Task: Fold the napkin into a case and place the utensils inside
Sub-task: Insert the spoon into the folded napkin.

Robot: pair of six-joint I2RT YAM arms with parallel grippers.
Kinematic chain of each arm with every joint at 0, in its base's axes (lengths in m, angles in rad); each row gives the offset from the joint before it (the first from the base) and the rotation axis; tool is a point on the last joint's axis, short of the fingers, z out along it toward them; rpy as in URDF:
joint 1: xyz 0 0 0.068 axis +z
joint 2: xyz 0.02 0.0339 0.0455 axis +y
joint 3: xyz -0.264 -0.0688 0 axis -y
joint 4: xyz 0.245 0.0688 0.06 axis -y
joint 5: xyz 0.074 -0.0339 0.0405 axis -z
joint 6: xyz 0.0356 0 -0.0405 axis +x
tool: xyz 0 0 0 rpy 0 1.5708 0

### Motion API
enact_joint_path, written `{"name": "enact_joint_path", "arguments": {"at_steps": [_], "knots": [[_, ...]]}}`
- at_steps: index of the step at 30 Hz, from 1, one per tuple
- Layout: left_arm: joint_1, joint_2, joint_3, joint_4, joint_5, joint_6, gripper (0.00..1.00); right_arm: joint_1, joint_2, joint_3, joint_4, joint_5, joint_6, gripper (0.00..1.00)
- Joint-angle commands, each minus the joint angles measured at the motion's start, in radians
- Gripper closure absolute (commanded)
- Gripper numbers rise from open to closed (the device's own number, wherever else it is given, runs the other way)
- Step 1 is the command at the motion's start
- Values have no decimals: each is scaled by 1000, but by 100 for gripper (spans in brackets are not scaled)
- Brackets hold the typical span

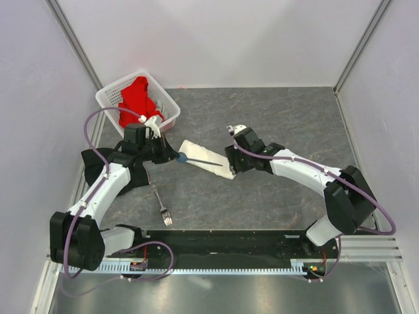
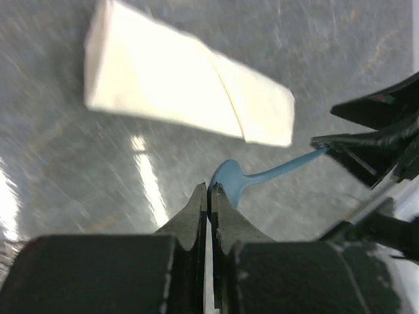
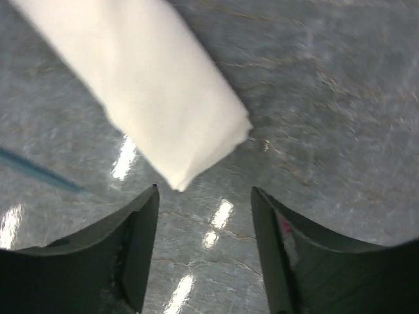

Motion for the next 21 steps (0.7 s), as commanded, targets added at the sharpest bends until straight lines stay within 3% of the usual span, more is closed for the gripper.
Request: {"name": "enact_joint_path", "arguments": {"at_steps": [1, 4, 7, 11, 21], "knots": [[45, 89, 107, 77, -27, 194, 98, -106, 16, -51, 22, -111, 186, 46], [117, 164, 123, 101, 58, 234, 98, -155, 22, -73, 51, -185, 226, 55], [188, 235, 161, 69, 151, 275, 98, -172, 10, -91, 68, -217, 231, 57], [194, 287, 195, 48, 136, 398, 98, -208, 11, -110, 94, -291, 238, 57], [197, 402, 275, 46, 138, 473, 98, -267, 85, -133, 197, -398, 255, 57]]}}
